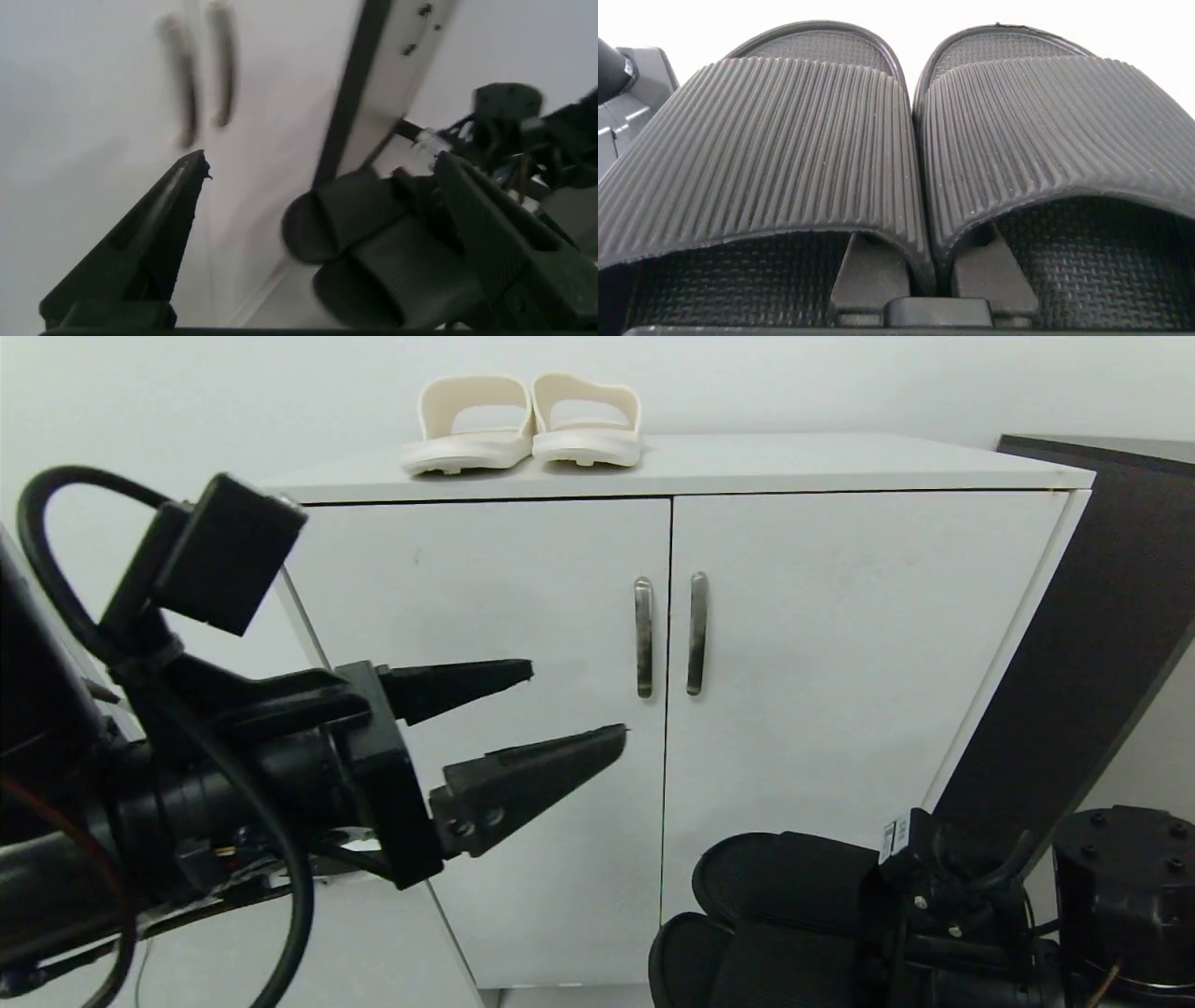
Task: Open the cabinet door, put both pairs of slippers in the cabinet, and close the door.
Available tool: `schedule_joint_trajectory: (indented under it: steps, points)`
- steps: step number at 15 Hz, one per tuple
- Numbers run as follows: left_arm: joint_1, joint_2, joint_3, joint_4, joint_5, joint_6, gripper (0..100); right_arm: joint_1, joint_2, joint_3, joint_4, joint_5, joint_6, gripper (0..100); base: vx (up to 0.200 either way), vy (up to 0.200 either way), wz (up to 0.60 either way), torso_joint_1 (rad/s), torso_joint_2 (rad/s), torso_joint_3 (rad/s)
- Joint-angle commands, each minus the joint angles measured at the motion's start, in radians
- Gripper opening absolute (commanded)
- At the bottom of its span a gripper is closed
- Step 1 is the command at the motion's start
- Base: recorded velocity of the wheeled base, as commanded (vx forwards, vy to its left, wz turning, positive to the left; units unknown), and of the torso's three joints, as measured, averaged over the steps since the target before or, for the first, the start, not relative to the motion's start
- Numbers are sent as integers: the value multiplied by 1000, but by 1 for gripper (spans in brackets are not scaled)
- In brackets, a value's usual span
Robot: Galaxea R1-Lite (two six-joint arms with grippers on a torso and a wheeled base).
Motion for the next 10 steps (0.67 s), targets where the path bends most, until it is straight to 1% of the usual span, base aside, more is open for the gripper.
schedule_joint_trajectory:
  steps: [1,2,3,5,6,7,8,10]
  points:
    - [-25,141,-92,-1,-23,-28,100,1,19,6,-1,2,1,0,0,0,0,0,0,0]
    - [-25,166,-125,-1,-46,-46,100,1,29,7,-1,2,2,0,0,0,0,0,0,0]
    - [-25,186,-148,-1,-62,-55,100,1,42,6,-2,4,1,0,0,0,0,0,0,0]
    - [-25,224,-189,-1,-92,-62,100,1,54,13,-41,2,-4,0,0,0,0,0,0,0]
    - [-25,246,-212,-1,-117,-80,100,1,57,21,-59,2,-7,0,0,0,0,0,0,0]
    - [-25,269,-237,-1,-147,-112,100,1,65,21,-70,1,-5,0,0,0,0,0,0,0]
    - [-25,292,-261,-1,-164,-143,100,1,72,21,-71,1,-7,0,0,0,0,0,0,0]
    - [-25,338,-313,-3,-172,-181,100,1,78,21,-73,-2,-5,0,0,0,0,0,0,0]
